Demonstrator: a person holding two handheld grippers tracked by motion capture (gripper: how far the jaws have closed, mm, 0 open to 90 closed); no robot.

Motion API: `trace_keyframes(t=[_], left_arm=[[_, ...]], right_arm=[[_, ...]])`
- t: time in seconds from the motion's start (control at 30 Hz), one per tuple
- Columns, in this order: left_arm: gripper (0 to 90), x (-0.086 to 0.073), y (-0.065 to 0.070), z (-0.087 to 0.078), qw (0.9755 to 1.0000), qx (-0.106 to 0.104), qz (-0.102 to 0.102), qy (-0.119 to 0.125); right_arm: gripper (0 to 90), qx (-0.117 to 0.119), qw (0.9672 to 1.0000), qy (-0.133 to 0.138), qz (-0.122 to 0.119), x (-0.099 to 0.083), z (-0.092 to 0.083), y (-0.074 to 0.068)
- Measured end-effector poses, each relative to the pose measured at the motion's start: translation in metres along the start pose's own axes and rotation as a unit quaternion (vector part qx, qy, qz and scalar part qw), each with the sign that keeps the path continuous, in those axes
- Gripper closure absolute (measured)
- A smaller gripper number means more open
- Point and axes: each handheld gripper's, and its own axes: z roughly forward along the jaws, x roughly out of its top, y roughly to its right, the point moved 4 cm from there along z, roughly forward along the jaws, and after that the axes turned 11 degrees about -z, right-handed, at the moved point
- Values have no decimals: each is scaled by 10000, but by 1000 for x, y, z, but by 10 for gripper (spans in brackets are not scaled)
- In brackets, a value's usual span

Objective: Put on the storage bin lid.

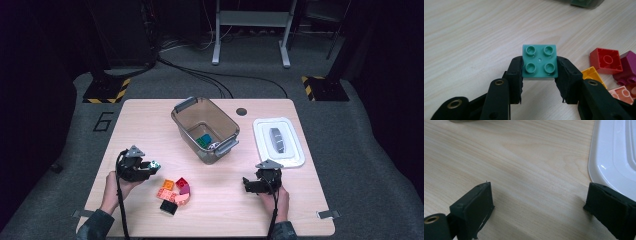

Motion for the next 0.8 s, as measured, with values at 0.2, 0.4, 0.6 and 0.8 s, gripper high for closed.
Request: trace_keyframes(t=[0.2, 0.4, 0.6, 0.8], left_arm=[[591, 16, 4, -8, 9999, -158, 40, 56], [591, 36, 9, -18, 9995, -260, 49, 152], [591, 51, 15, -26, 9993, -290, 114, 228], [591, 69, 19, -34, 9988, -352, 215, 258]], right_arm=[[62, 1, 10000, 0, 2, 0, 0, 0], [62, -2, 10000, 6, -18, 0, 0, 0], [63, -1, 10000, 9, -25, 0, 0, 0], [62, -2, 10000, 7, -25, 0, 0, 0]])
